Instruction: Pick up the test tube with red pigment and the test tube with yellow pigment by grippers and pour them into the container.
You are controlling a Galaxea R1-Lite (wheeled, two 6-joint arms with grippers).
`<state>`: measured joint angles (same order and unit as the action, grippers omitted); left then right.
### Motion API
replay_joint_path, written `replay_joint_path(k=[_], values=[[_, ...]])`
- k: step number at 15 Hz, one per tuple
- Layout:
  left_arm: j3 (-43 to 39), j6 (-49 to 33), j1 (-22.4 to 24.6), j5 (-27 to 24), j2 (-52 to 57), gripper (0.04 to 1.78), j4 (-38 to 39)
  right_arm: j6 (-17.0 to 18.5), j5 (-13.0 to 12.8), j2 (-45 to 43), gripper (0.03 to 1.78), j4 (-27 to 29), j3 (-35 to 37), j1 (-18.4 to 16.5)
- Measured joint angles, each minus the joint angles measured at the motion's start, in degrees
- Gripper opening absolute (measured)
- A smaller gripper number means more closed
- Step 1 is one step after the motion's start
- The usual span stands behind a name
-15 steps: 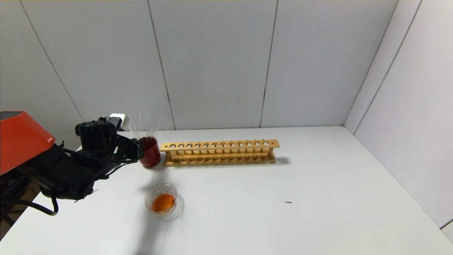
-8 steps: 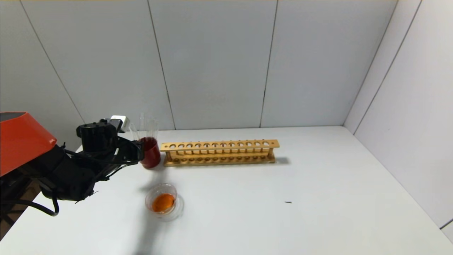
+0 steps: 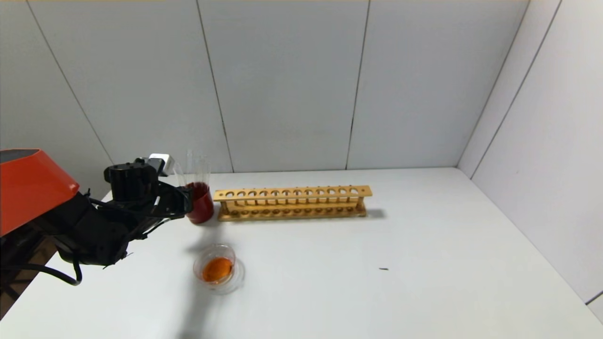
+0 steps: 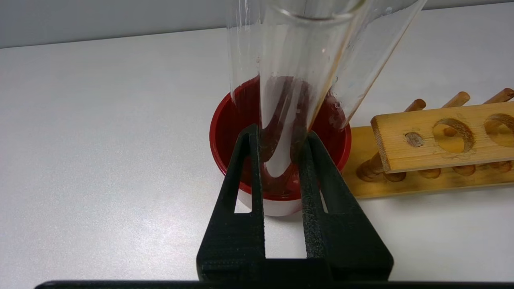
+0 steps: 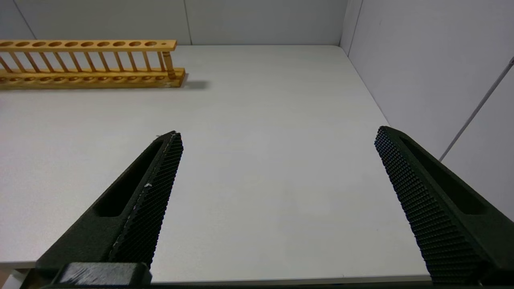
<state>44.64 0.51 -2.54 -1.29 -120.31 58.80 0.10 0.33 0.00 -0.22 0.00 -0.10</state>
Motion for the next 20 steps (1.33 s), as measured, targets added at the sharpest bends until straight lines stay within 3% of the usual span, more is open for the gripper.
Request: replay_joint_path(k=[3, 8, 11, 13, 20], values=[[0.23, -0.05, -0.02, 0.39, -0.34, 0.52, 0.00, 0.00, -0.02, 0.00, 1.75, -0.02, 0.00, 0.00], [0.23, 0.00, -0.10, 0.41, -0.34, 1.32, 0.00, 0.00, -0.02, 0.00, 1.75, -0.02, 0.00, 0.00], [0.06, 0.06, -0.10, 0.41, -0.30, 1.64, 0.00, 0.00, -0.02, 0.00, 1.75, -0.02, 0.00, 0.00], [0.01, 0.04, -0.10, 0.41, -0.28, 1.74, 0.02, 0.00, -0.02, 0.00, 1.75, 0.00, 0.00, 0.00], [-0.24, 0.12, -0.24, -0.02, 2.45, 1.75, -0.61, 0.00, 0.00, 0.00, 1.75, 0.00, 0.00, 0.00]])
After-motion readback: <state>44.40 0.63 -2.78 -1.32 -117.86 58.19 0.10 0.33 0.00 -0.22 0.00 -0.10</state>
